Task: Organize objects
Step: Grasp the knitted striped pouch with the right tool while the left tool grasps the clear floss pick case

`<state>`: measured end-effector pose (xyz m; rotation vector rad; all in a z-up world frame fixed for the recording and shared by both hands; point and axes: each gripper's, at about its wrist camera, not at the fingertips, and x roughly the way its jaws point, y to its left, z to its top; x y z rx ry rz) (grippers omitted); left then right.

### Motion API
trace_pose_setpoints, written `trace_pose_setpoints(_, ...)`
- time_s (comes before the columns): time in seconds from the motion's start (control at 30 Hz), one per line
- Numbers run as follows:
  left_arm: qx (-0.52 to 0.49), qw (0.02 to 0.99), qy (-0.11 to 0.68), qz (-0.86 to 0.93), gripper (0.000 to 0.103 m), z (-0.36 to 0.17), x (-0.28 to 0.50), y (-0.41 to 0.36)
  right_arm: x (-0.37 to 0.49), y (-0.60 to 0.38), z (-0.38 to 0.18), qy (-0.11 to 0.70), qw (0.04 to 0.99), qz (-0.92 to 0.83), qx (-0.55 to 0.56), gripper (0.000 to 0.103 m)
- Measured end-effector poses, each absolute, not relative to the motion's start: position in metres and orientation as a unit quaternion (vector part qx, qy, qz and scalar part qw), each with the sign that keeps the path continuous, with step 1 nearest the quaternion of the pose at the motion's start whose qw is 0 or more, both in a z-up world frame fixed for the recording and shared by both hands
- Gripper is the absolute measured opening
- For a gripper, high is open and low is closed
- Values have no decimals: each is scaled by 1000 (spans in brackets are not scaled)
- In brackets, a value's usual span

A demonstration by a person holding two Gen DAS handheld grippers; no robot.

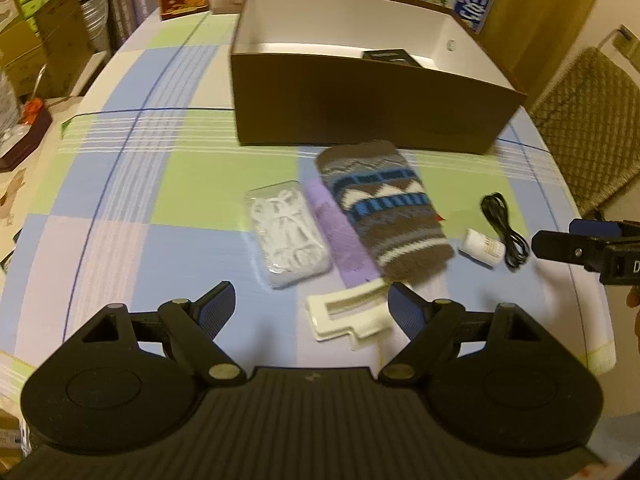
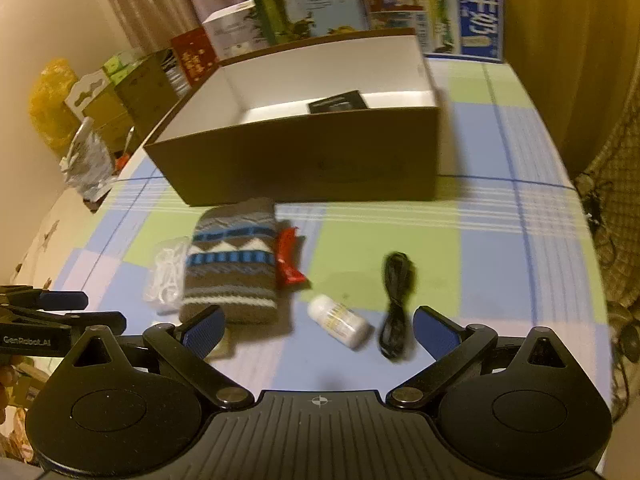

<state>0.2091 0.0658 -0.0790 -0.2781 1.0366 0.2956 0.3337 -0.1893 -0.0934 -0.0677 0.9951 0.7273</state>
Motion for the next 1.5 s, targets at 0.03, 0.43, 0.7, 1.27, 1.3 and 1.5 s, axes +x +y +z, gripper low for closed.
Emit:
trace_pose_setpoints(0.03, -134, 848, 493, 145, 80, -80, 209, 69, 335, -184, -95, 465, 814, 346, -33, 98)
trace_pose_setpoints(0.43, -141, 835, 501, 180, 80, -93, 226, 101, 348, -113, -119, 459, 784, 415, -48, 98)
trace_pose_setpoints(0.7, -143, 829, 508, 184, 80, -104, 236, 117, 356, -81, -148, 465, 775, 423, -67, 98)
trace_pose_setpoints(1.27, -142, 825, 517, 180, 80, -113, 246, 133, 369, -64, -162, 457, 787, 402, -101, 65)
trace_pose_setpoints(1.3, -142, 825, 517, 179, 80, -113, 246, 133, 370, -66, -161, 455, 789, 401, -98, 63)
trace_pose_setpoints(1.5, -139, 828, 516, 167, 80, -116, 251, 129, 374, -79, -149, 447, 800, 393, -76, 26)
